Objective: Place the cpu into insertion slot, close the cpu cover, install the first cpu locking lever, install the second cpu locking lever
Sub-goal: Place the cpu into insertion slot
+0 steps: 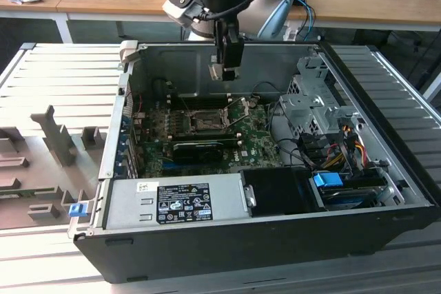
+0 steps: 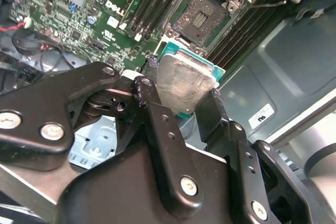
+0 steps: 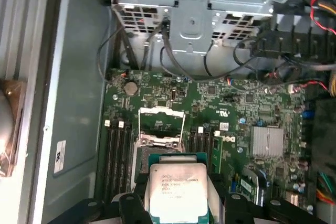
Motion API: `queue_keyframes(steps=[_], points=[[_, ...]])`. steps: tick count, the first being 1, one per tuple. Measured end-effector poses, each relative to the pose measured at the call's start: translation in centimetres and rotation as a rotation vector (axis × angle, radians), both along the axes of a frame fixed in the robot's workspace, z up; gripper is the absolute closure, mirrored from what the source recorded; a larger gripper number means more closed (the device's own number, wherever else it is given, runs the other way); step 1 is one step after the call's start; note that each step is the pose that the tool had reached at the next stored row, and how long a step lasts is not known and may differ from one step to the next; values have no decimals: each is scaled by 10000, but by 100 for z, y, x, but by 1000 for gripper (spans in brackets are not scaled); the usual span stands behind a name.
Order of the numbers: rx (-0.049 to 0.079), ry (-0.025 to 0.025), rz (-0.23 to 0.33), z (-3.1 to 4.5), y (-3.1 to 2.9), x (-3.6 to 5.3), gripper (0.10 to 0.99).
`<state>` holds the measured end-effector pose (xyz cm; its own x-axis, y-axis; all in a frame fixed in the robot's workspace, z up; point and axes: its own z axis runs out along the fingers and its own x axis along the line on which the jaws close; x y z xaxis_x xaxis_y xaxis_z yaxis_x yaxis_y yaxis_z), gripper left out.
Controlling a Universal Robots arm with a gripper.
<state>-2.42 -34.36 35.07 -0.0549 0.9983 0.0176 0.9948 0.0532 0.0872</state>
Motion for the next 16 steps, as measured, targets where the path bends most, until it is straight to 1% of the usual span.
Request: queue_keyframes(steps=[1, 2, 5, 7, 13, 14, 16], points=[[-1, 1, -206, -11, 0, 0, 557], [0, 1, -297, -31, 0, 0, 557], [0, 1, -376, -70, 0, 0, 557], [0, 1, -421, -128, 0, 0, 557], [0, 0, -449, -237, 0, 0, 557], [0, 1, -454, -272, 0, 0, 557], [0, 1, -455, -313, 0, 0, 557]])
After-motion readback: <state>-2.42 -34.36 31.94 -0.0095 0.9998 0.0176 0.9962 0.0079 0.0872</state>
